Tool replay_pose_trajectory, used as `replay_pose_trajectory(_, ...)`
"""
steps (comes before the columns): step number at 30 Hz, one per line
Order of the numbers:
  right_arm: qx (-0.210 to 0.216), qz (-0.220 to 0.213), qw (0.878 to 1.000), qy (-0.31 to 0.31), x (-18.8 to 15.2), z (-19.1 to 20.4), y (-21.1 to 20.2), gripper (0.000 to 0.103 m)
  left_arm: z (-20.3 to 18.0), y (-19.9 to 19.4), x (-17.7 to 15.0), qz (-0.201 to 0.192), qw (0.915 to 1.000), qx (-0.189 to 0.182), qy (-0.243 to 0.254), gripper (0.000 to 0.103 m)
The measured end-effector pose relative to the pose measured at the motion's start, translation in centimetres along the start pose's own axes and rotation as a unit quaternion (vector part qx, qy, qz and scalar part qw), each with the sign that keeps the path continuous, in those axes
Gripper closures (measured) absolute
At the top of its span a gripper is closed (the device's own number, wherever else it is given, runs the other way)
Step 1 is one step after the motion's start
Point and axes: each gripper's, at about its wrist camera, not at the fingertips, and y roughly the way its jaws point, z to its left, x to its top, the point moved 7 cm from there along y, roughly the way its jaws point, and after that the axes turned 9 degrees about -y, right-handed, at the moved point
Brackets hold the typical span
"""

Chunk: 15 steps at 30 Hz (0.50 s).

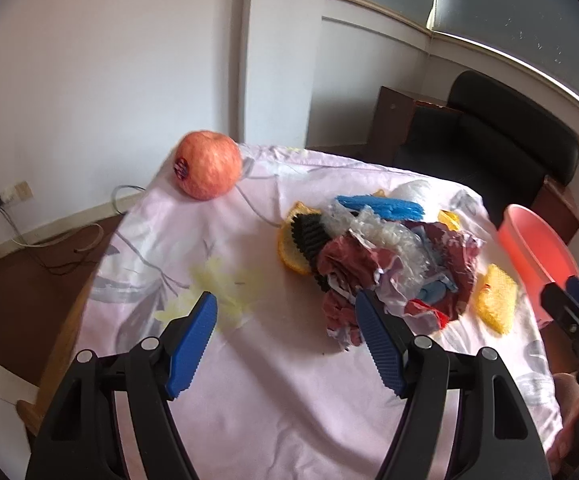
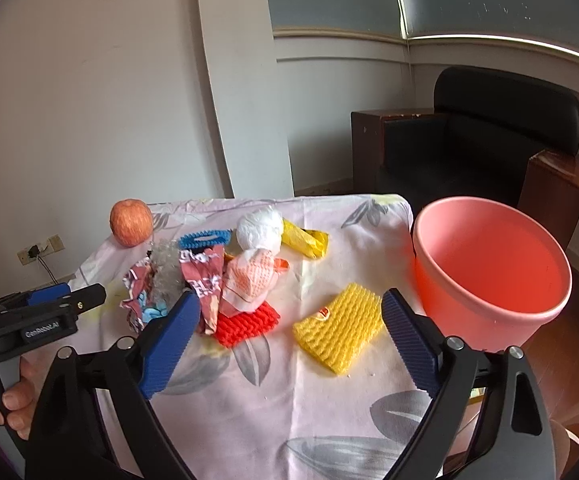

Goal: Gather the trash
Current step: 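Grasp a crumpled red wrapper with the left tool while the right tool grasps another wrapper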

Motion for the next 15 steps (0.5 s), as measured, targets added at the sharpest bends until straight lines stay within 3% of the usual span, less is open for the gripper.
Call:
replay_pose_trajectory(3, 0.003, 0.004, 1.0, 0.002, -0.3, -0.2, 0.3, 0.012, -0.4, -0.4, -0.1, 0.007, 0.9988, -0.047, -0.012, 0.033)
replay_pose_trajectory(7, 0.013, 0.014, 1.0, 0.007, -0.7, -0.3, 0.9, 0.018, -1.6, -0.7, -0.3, 0.016, 0.9956, -0.092, -0.009, 0.042)
replay_pose_trajectory(11, 0.026, 0.022, 0.999, 0.004, -1.0, -0.1, 1.3, 0.024, -3.3, -0.3, -0.8, 0.039, 0.9928, -0.113, -0.009, 0.049)
replay_pose_trajectory(15, 0.038, 0.026, 0.999, 0.0, -1.1, 0.2, 1.6, 0.03, -4.7, 0.6, -1.0, 0.058, 0.9922, -0.11, -0.011, 0.055)
